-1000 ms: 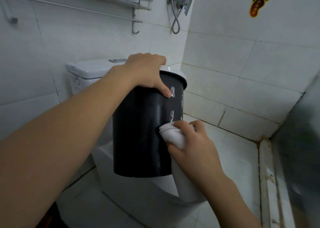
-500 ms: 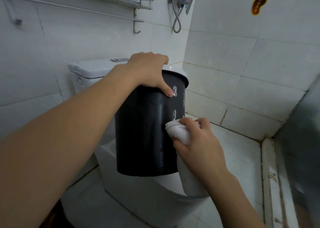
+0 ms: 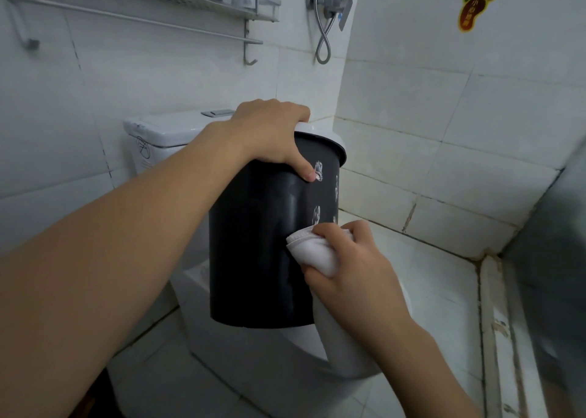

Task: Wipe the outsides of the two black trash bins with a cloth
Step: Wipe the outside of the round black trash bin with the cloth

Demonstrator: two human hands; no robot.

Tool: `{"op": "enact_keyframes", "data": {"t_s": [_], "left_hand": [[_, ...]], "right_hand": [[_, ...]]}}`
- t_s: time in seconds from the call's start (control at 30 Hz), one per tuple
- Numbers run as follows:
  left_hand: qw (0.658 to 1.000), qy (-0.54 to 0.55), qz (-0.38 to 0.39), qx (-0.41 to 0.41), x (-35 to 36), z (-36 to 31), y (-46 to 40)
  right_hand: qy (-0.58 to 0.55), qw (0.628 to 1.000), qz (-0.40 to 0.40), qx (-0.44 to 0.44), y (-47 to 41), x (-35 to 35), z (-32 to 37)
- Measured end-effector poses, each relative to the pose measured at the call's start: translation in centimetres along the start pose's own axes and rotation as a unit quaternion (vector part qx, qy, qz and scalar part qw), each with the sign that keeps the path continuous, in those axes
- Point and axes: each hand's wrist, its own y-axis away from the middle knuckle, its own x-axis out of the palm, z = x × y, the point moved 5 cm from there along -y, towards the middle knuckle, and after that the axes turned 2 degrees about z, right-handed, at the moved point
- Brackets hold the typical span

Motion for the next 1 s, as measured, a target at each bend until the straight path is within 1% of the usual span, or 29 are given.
{"op": "enact_keyframes", "data": {"t_s": [0.23,0.37,0.47,0.63,0.87,0.93,1.0], "left_hand": [[1.000,0.003,-0.003,-0.001,-0.1,0.0,0.2],[1.000,0.008,0.001,0.005,-0.3,-0.4,0.3],[1.000,0.004,0.000,0.008,-0.3,-0.6,0.3],[1.000,-0.001,0.002,0.008,-0.1,-0.5,0.1],[1.000,0.002,0.005,0.004,-0.2,-0.5,0.2],[1.000,0.001,0.005,0.006,-0.2,-0.6,0.2],[1.000,0.002,0.001,0.010,-0.2,-0.7,0.1]], "right_hand": [[0.003,0.999,-0.022,0.026,-0.5,-0.6,-1.2],[0.007,0.999,-0.036,0.023,-1.3,-1.8,-1.1],[0.020,0.999,-0.035,0.010,-2.1,-2.2,-0.5],[0.054,0.999,0.001,0.001,-3.0,-1.8,-0.1],[0.086,0.995,0.003,0.059,-2.8,-1.8,-2.3],[0.101,0.993,-0.004,0.053,-2.8,-2.1,-2.0],[0.106,0.994,0.001,0.026,-2.6,-2.1,-1.0]]}}
